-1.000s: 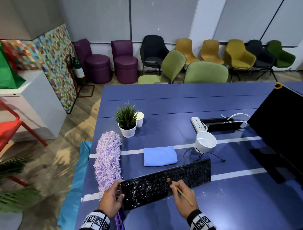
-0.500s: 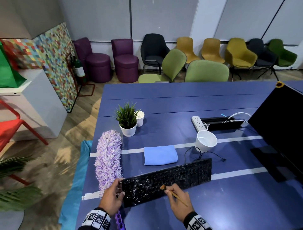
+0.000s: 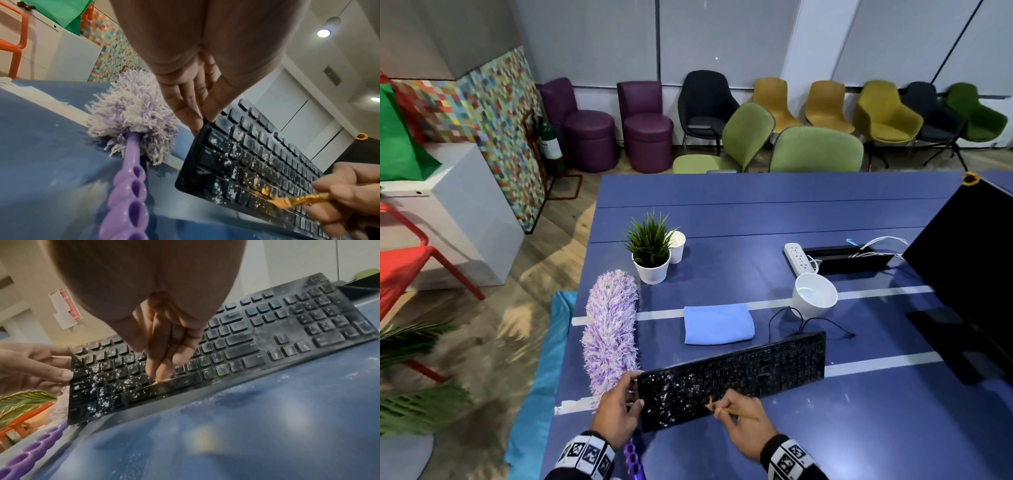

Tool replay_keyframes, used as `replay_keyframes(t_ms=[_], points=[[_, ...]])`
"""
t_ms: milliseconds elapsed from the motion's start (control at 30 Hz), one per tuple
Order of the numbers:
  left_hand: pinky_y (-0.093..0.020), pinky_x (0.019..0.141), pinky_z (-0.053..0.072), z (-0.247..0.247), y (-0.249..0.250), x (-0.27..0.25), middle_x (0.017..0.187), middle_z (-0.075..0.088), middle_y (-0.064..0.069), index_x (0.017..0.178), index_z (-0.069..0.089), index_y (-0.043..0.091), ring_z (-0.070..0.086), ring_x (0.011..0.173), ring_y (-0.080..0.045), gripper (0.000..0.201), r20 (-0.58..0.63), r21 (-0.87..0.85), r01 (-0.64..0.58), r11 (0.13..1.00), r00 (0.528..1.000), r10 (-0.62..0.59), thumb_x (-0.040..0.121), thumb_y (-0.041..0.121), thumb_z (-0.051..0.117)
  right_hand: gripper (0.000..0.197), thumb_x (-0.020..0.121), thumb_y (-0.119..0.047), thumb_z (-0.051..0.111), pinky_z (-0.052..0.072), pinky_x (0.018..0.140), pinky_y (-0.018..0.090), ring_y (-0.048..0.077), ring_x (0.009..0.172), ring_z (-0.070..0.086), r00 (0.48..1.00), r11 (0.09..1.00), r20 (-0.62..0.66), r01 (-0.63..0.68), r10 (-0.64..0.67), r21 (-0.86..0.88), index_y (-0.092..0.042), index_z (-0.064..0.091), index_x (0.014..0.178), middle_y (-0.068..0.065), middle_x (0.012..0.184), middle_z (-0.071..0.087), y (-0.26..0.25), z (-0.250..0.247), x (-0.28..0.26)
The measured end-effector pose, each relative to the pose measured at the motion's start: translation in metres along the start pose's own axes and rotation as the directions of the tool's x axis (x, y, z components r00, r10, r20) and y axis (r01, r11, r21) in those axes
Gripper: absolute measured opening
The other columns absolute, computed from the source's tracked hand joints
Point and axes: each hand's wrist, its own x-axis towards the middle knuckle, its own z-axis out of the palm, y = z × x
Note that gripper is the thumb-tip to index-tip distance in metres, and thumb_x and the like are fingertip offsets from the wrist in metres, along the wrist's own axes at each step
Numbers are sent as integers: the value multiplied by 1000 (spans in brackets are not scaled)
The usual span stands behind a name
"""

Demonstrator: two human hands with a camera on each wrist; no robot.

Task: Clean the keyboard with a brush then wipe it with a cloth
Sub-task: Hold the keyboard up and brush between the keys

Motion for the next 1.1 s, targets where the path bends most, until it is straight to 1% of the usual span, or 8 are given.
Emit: replay_keyframes(t_ms=[233,367,467,667,733,867,1000,1100], points=[[-27,84,55,2,-3,0,95,70,24,110,44,58,70,87,-2,74,-13,-8,6,1000,1000,-6,81,-8,62,12,90,-31,56,48,61,11,-5,67,62,1000,1000,20,25,-24,-13,-24,55,80,-30,76,65,-1,8,-3],[-29,84,56,2,-2,-1,95,71,19,108,44,60,71,88,-4,76,-13,-11,5,1000,1000,-6,82,-9,62,18,91,-47,45,51,60,18,-5,65,59,981,992,-195,-47,23,-119,-42,51,75,-33,75,63,25,-3,-5],[-29,84,54,2,-4,-2,100,68,27,112,43,57,71,86,-4,75,-8,-5,-5,1000,1000,5,80,-9,61,18,86,-29,55,49,62,21,-3,70,53,965,968,-263,-85,21,-238,-41,50,73,-31,72,59,37,-7,-12],[-19,82,51,0,-5,1,100,66,29,115,42,51,69,84,-1,70,18,40,-24,999,1000,24,79,-6,61,11,89,-33,53,44,62,17,5,71,54,991,985,-76,94,-106,-148,-36,53,79,-11,77,63,10,15,-10],[-19,80,53,-1,-4,2,99,66,29,115,41,49,69,83,-1,69,18,41,-21,999,1000,21,78,-6,60,13,90,-31,51,38,61,13,1,71,49,990,981,-72,110,-123,-161,-38,51,79,-16,78,59,11,19,-7],[-20,80,54,-1,-4,2,100,67,26,114,43,47,69,83,-2,66,22,44,-15,999,1000,14,78,-6,60,7,92,-29,48,33,69,14,6,81,45,963,938,141,259,-232,-232,-30,55,93,-4,90,64,3,31,-4],[-16,79,53,-3,0,0,100,66,28,112,42,53,69,82,-3,72,13,36,-12,999,1000,11,78,-8,60,6,92,-32,48,34,69,10,-2,79,41,969,946,95,243,-228,-212,-33,53,93,-17,83,55,-2,37,-1],[-20,78,54,-3,-2,0,97,66,25,112,43,53,69,78,-4,72,7,34,-16,999,1000,15,78,-9,59,7,90,-34,48,39,70,17,1,79,43,962,947,167,248,-216,-203,-31,54,93,-7,86,61,-8,34,1]])
